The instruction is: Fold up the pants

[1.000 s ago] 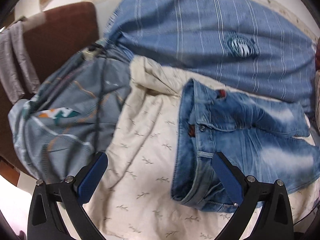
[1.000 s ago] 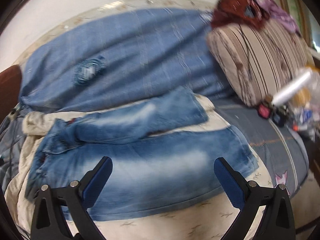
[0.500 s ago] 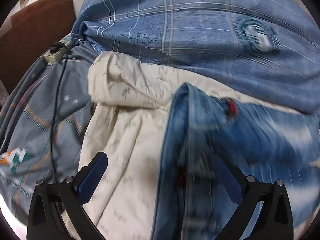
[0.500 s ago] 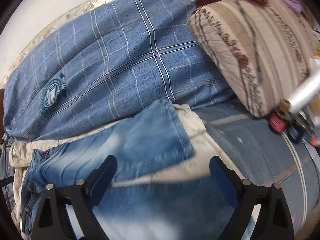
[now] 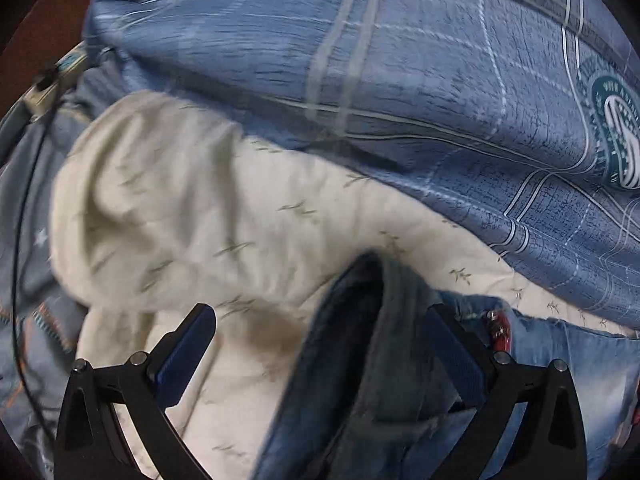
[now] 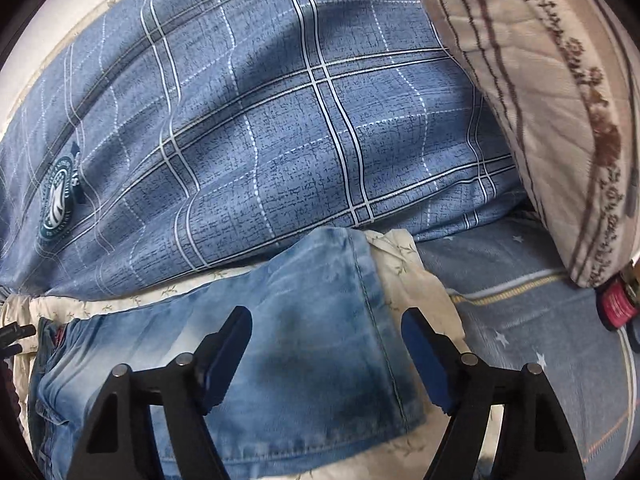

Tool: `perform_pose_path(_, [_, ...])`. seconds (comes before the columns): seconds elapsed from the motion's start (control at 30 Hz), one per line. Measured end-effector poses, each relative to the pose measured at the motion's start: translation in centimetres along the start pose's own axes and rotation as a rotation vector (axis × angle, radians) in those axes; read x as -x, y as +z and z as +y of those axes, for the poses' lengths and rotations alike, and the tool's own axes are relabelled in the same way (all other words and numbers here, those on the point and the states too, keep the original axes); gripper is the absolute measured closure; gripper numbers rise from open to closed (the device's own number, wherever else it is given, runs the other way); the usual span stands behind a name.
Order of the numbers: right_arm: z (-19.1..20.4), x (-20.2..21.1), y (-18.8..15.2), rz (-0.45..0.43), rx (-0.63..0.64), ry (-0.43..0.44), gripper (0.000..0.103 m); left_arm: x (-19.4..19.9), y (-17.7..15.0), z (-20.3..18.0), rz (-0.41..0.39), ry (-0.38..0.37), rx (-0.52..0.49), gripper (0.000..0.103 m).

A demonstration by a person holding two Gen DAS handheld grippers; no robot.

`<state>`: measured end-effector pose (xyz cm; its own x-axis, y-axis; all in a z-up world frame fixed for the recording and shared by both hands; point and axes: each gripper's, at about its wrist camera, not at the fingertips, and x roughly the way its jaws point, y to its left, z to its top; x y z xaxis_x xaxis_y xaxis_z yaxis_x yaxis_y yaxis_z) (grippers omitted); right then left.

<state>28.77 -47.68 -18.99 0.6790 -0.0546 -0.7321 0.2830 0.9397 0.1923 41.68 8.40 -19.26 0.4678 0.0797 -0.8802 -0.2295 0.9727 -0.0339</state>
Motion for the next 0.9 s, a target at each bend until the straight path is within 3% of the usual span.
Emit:
perform_pose_path(0.07, [-0.2,-0.3,0.3,-0.001,-0.002,0.002,0.023,-1.0,0.2,-0.6,0.020,-0.006,-0.004,0.005])
perform_pose_path(0.13, [-0.4,-0.5,0.6,-0.006,-0.003,0.005,0.023,-2.0,0.1,-0.9,0.056,-0.051,0.008,0.022])
perform_pose_path(0.17, [-0.7,-0.6,0.9,-0.008,-0.006,0.006,0.023,-2.4,0.0,-1.1,0.077,-0.091,0.018,0.035])
perform_pose_path(0.2, [-0.9,-0.7,1.1,-0.010,-0.010,0.006,0.023,-2.6,0.0,-1.1,0.085,-0.104,0.019,0.039])
perform_pose_path(0.37, [-2.8,-1.2,2.5,-0.014,-0.067,0.018,0.023,-2.6,-0.1,-2.0,0.045,-0.074,-0.023,0.044])
perform_pose_path(0.43, [-3.3,-1.6,3.2,-0.008,-0.081,0.020,0.023,-2.8,0.1,-1.9,0.048,-0.077,-0.003,0.041])
perform_pose_path(0.5, [-3.3,-2.2,3.7,-0.004,-0.076,0.010,0.023,-3.6,0.7,-2.0,0.064,-0.095,0.023,0.029])
perform_pose_path(0.63, [-2.2,-4.6,4.8,0.040,-0.051,-0.001,0.023,-4.2,0.9,-3.2,0.053,-0.068,-0.009,0.029])
perform_pose_path(0.73, [-1.3,-7.0,5.0,0.074,-0.015,-0.072,0.023,-3.5,1.0,-4.4,0.032,-0.024,-0.046,0.054])
perform_pose_path(0.77, [-1.1,-8.0,4.9,0.105,-0.006,-0.079,0.031,-3.3,1.0,-4.4,0.027,-0.018,-0.044,0.068])
perform_pose_path(0.8, [-0.8,-8.5,4.8,0.121,0.000,-0.062,0.044,-3.2,1.2,-4.5,0.029,-0.032,-0.038,0.076])
perform_pose_path(0.83, [-0.5,-8.7,4.7,0.125,0.014,-0.023,0.072,-2.7,1.4,-4.2,0.028,-0.050,-0.030,0.080])
perform_pose_path(0.9, [0.7,-7.1,4.4,0.058,0.059,-0.008,0.081,-1.4,1.5,-3.5,0.003,-0.091,-0.022,0.085])
